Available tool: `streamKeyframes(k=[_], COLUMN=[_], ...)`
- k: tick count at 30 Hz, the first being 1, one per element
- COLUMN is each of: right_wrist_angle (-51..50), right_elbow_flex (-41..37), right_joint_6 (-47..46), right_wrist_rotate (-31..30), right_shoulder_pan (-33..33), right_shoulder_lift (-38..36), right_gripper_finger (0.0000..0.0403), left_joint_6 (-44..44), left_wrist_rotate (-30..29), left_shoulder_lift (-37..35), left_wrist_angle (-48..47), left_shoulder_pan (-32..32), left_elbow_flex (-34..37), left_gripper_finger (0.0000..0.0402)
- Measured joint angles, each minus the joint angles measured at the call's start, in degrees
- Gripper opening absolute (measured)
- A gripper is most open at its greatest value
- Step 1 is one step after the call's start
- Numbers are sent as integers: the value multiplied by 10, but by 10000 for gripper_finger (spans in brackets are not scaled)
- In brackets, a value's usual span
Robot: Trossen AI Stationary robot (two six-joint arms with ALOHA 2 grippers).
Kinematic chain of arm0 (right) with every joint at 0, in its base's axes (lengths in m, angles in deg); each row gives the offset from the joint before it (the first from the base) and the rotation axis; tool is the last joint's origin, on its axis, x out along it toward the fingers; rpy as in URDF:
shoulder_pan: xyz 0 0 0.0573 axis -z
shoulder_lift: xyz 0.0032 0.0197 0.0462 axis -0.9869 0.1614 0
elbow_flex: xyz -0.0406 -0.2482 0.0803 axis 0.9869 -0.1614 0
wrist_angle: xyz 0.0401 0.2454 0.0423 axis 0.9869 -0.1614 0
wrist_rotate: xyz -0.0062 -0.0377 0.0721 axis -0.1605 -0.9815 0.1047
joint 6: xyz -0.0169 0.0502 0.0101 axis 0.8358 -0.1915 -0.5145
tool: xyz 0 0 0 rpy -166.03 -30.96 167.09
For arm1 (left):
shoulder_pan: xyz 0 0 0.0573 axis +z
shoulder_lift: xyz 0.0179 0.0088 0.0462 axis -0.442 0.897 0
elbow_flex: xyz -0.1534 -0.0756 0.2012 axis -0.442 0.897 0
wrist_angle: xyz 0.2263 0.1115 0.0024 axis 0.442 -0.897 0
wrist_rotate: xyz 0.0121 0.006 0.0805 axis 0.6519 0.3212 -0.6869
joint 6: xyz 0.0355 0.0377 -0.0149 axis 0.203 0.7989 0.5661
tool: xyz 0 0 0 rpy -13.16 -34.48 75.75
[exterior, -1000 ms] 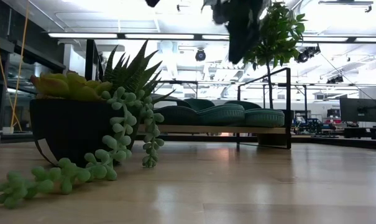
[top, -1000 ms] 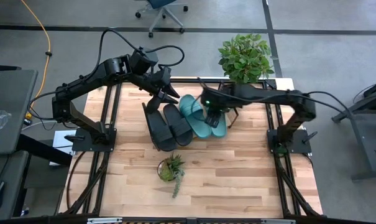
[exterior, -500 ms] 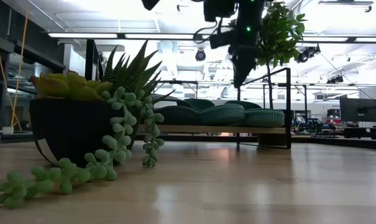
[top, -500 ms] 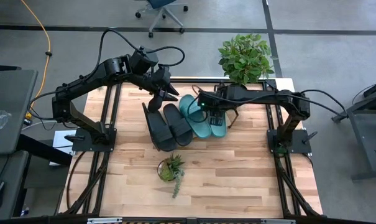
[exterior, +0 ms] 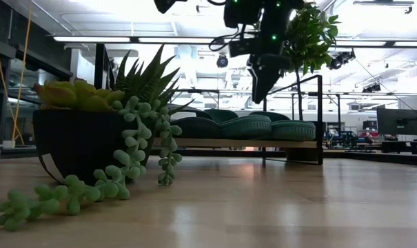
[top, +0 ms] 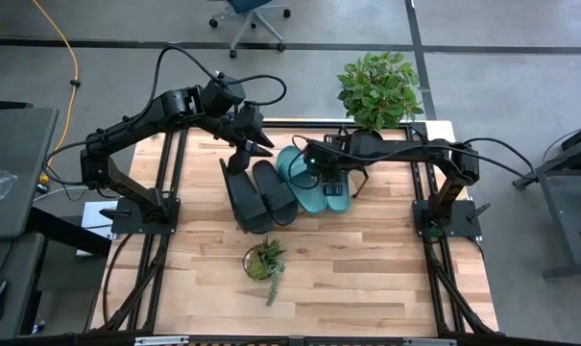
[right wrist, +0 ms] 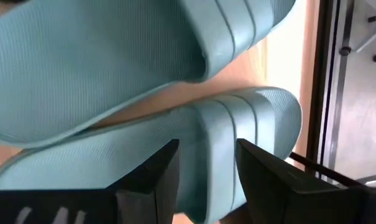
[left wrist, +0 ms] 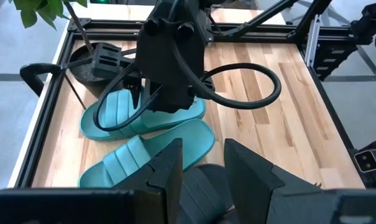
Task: Pick and place slides into the shelf
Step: Put the blue slipper on the shelf
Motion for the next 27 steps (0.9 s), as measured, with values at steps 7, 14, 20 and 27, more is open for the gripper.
streamKeyframes(k=[7,14,20,27], right_wrist_angle=[13,27,50,71], right_elbow_flex=[-8,-45,-72,-82], right_joint_6=[1,-2,-3,-16], right_wrist_rotate=[12,-21,-38,-89], right_shoulder_pan=[11,15,16,18], right_shoulder_lift=[0,0,0,0], right_gripper_finger=[147,147,147,142], left_joint_6=[0,0,-2,-9], left_wrist_rotate=[0,1,2,2], left_shoulder_lift=[0,0,0,0], left_wrist_angle=[-3,-4,-5,-5], left_shoulder_pan=[0,0,0,0], left_elbow_flex=[0,0,0,0], left_gripper_finger=[106,106,106,106])
